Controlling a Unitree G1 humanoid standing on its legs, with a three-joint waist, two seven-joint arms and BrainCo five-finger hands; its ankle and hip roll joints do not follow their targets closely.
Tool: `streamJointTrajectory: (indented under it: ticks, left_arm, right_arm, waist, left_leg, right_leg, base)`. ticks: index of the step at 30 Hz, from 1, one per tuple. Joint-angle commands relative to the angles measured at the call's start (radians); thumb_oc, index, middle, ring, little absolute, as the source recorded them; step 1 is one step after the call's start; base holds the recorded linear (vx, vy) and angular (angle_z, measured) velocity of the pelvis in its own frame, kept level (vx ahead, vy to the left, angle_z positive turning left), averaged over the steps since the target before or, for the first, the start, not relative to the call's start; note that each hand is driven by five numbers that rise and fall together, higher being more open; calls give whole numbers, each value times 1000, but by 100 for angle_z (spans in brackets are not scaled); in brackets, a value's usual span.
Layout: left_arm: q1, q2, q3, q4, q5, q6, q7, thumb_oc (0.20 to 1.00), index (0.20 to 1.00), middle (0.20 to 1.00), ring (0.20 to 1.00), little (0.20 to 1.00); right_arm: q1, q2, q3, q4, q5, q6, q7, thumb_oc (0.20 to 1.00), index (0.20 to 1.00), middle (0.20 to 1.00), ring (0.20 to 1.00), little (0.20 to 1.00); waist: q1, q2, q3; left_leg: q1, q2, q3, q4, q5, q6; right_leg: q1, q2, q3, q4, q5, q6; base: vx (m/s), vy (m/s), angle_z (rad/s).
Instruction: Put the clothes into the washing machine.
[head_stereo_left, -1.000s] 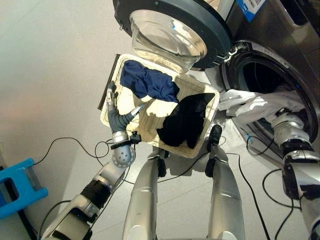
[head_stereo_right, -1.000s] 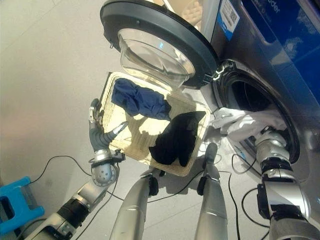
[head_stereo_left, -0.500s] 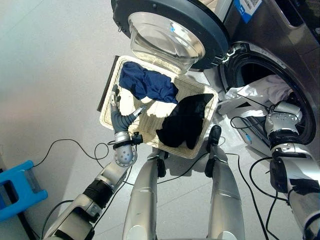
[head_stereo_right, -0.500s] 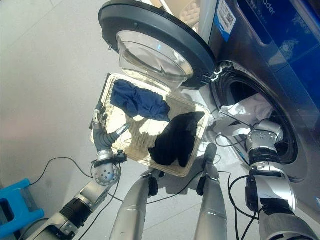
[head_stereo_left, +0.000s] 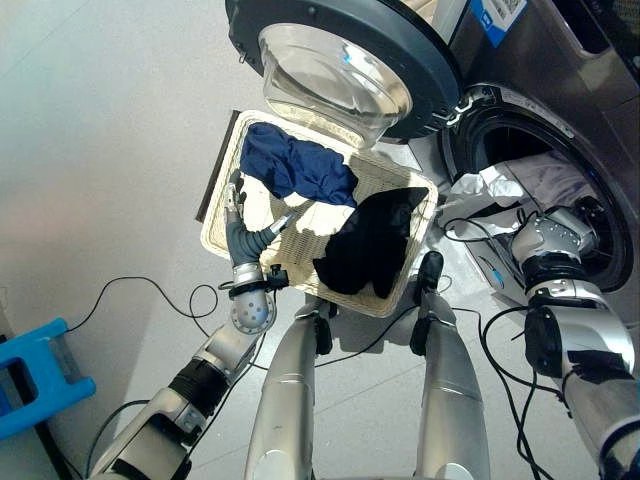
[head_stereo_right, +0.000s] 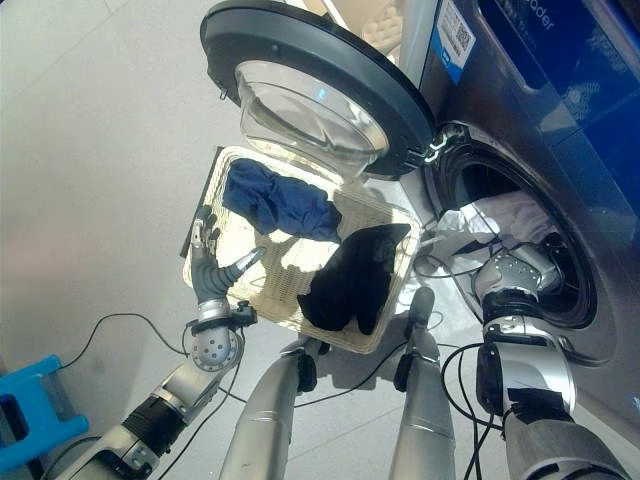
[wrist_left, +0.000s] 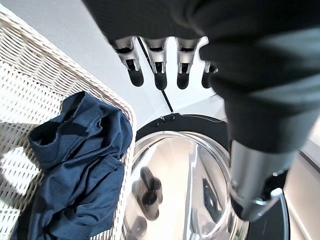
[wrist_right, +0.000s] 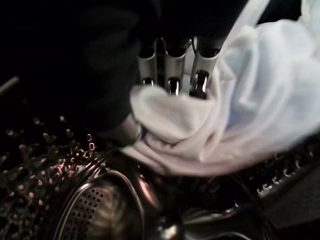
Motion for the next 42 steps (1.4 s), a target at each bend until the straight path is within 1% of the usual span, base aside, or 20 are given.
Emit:
streamJointTrajectory:
  ticks: [1,2,3,4,11,13,14,15,16,17,18,20,21,22,24,27,32,37,40,42]
  left_arm:
    - [-5,-17,-11,-40,-35,-32,5,1000,1000,1000,1000,1000]
    - [-5,-17,-11,-40,-35,-32,5,1000,1000,1000,1000,1000]
    - [-11,-20,-18,-46,-33,-33,13,1000,1000,1000,1000,1000]
    - [-15,-21,-17,-45,-32,-32,9,1000,1000,1000,1000,1000]
    - [-19,-25,-16,-42,-25,-25,9,1000,1000,1000,1000,1000]
    - [-17,-27,-11,-40,-18,-28,-3,1000,1000,1000,1000,1000]
    - [-17,-27,-11,-40,-18,-28,-3,1000,1000,1000,1000,1000]
    - [-12,-28,-6,-41,-15,-30,-11,1000,1000,1000,1000,1000]
    - [-11,-24,-4,-40,-16,-34,-17,1000,1000,1000,1000,1000]
    - [-11,-24,-4,-40,-16,-34,-17,1000,1000,1000,1000,1000]
    - [-7,-27,7,-41,-5,-39,-27,1000,1000,1000,1000,1000]
    - [-7,-26,13,-43,1,-40,-32,1000,1000,1000,1000,1000]
    - [-2,-17,12,-41,0,-52,-38,1000,1000,1000,1000,1000]
    - [4,-11,9,-39,3,-64,-40,1000,1000,1000,1000,1000]
    - [13,-7,0,-40,19,-79,-35,1000,1000,1000,1000,1000]
    - [23,0,-12,-41,31,-98,-33,1000,1000,1000,1000,1000]
    - [30,-3,-36,-52,48,-110,-25,1000,1000,1000,1000,1000]
    - [27,-16,-47,-51,54,-114,-11,1000,1000,1000,1000,1000]
    - [26,-17,-49,-56,57,-111,-3,1000,1000,1000,1000,1000]
    - [17,-19,-53,-41,67,-118,2,1000,1000,1000,1000,1000]
  right_arm:
    - [-16,-134,34,22,-128,16,-60,1000,1000,1000,1000,1000]
    - [-16,-134,34,22,-128,16,-60,1000,1000,1000,1000,1000]
    - [-15,-152,46,53,-244,116,-127,1000,1000,1000,1000,1000]
    - [-11,-152,60,65,-300,142,-144,1000,1000,1000,1000,1000]
    - [0,-154,99,69,-577,216,-222,1000,1000,1000,1000,1000]
    - [6,-152,134,60,-763,281,-303,1000,1000,1000,1000,1000]
    - [6,-152,134,60,-763,281,-303,1000,1000,1000,1000,1000]
    - [10,-156,147,56,-843,323,-329,1000,1000,1000,1000,1000]
    - [15,-162,154,66,-996,403,-358,1000,1000,1000,1000,1000]
    - [15,-162,154,66,-996,403,-358,1000,1000,1000,1000,1000]
    - [16,-195,267,111,-1392,622,-426,1000,1000,1000,1000,1000]
    - [10,-226,336,144,-1534,719,-433,1000,1000,1000,1000,1000]
    - [13,-250,378,166,-1659,815,-437,1000,1000,1000,1000,1000]
    - [21,-262,415,184,-1755,870,-442,1000,1000,1000,1000,1000]
    - [29,-275,471,212,-1833,923,-464,1000,1000,1000,1000,1000]
    - [37,-274,488,244,-1848,966,-508,1000,1000,1000,1000,1000]
    - [57,-251,460,277,-1851,973,-616,1000,1000,1000,1000,1000]
    - [71,-236,493,243,-2047,991,-770,1000,1000,1000,1000,1000]
    - [86,-235,511,224,-2129,993,-800,1000,1000,1000,1000,1000]
    - [98,-239,577,204,-2282,994,-799,1000,1000,1000,1000,1000]
  waist:
    - [25,59,-24]
    - [25,59,-24]
    - [27,61,-24]
    - [29,60,-24]
    - [29,56,-24]
    - [29,53,-24]
    - [29,53,-24]
    - [30,53,-24]
    - [30,52,-24]
    - [30,52,-24]
    - [32,45,-24]
    - [33,42,-24]
    - [34,40,-24]
    - [36,39,-24]
    - [40,38,-24]
    - [47,40,-24]
    - [56,53,-24]
    - [51,64,-24]
    - [46,64,-24]
    - [39,60,-24]
  left_leg:
    - [42,-61,34,-60,-43,-38]
    - [42,-61,34,-60,-43,-38]
    - [35,-64,31,-62,-36,-35]
    - [42,-64,32,-62,-42,-37]
    - [38,-66,31,-71,-35,-36]
    - [30,-64,32,-73,-30,-34]
    - [30,-64,32,-73,-30,-34]
    - [29,-63,33,-73,-31,-34]
    - [28,-64,30,-74,-31,-34]
    - [28,-64,30,-74,-31,-34]
    - [15,-62,29,-68,-29,-30]
    - [7,-57,31,-67,-26,-28]
    - [2,-56,31,-65,-25,-27]
    - [-1,-55,30,-65,-23,-25]
    - [-6,-53,30,-69,-20,-21]
    - [-10,-53,26,-70,-21,-19]
    - [-12,-61,19,-75,-25,-17]
    - [-6,-66,23,-89,-23,-18]
    - [-6,-67,25,-91,-23,-17]
    - [-13,-68,27,-93,-20,-15]
  right_leg:
    - [-4,19,-99,153,-153,48]
    - [-4,19,-99,153,-153,48]
    - [-8,20,-101,148,-146,44]
    - [-1,21,-101,148,-153,47]
    - [-3,26,-105,139,-148,47]
    - [-10,27,-106,135,-143,46]
    - [-10,27,-106,135,-143,46]
    - [-10,27,-108,136,-144,47]
    - [-11,28,-109,135,-143,48]
    - [-11,28,-109,135,-143,48]
    - [-21,28,-112,133,-136,48]
    - [-29,25,-115,134,-132,50]
    - [-32,23,-119,131,-129,51]
    - [-33,23,-122,128,-124,53]
    - [-35,21,-127,123,-120,55]
    - [-38,18,-133,124,-121,58]
    - [-36,11,-138,114,-118,62]
    - [-38,11,-131,108,-117,65]
    - [-41,10,-128,107,-116,67]
    - [-50,12,-124,103,-111,71]
  base:
    - [0,0,0]
    - [0,0,0]
    - [0,0,0]
    - [0,0,0]
    - [0,0,0]
    - [0,0,0]
    - [0,0,0]
    - [0,0,0]
    - [0,0,0]
    - [0,0,0]
    - [0,0,0]
    - [-9,-16,2]
    - [-18,-42,5]
    - [-15,-41,5]
    - [-15,-41,2]
    - [-9,-40,3]
    - [-4,-7,3]
    - [-4,30,2]
    - [-2,10,1]
    - [-4,4,2]
